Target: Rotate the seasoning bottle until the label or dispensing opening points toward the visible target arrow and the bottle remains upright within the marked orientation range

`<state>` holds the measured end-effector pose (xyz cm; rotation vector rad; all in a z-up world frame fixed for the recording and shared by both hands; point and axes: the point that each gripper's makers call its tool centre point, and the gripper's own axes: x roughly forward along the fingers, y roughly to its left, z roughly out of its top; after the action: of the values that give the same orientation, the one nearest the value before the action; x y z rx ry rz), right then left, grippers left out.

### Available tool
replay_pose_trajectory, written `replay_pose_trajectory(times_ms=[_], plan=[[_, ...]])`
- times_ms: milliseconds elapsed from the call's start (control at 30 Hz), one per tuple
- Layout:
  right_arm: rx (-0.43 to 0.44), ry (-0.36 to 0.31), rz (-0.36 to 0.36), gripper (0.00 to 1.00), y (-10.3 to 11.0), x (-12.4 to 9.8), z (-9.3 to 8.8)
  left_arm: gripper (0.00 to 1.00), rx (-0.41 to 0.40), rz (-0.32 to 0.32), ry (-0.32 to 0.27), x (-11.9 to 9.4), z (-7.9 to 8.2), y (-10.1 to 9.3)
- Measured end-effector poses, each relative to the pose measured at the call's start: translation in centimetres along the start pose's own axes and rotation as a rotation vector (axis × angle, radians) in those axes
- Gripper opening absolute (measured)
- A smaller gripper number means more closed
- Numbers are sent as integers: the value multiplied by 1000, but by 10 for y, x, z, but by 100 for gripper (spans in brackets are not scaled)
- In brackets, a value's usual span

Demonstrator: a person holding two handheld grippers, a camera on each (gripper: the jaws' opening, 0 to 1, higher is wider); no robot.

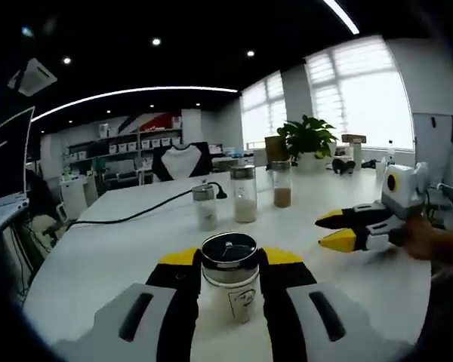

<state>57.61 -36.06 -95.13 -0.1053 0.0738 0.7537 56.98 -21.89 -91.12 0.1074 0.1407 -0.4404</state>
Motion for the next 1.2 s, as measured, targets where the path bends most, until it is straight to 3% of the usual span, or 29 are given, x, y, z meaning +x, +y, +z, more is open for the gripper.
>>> replay_pose_trajectory(times_ms=[300,633,867,1200], plan=[[-26,18,-3,28,1,1,-2,32,-4,61,18,-14,-2,17],[18,19,-19,30,-6,-1,-5,32,7,66,29,-19,-1,21],[37,-28,-47,31,-12,-5,4,34,17,64,35,-19,-1,22],[114,13,-61,60,-16,-3,-5,53,-7,86,49,-17,-4,27]])
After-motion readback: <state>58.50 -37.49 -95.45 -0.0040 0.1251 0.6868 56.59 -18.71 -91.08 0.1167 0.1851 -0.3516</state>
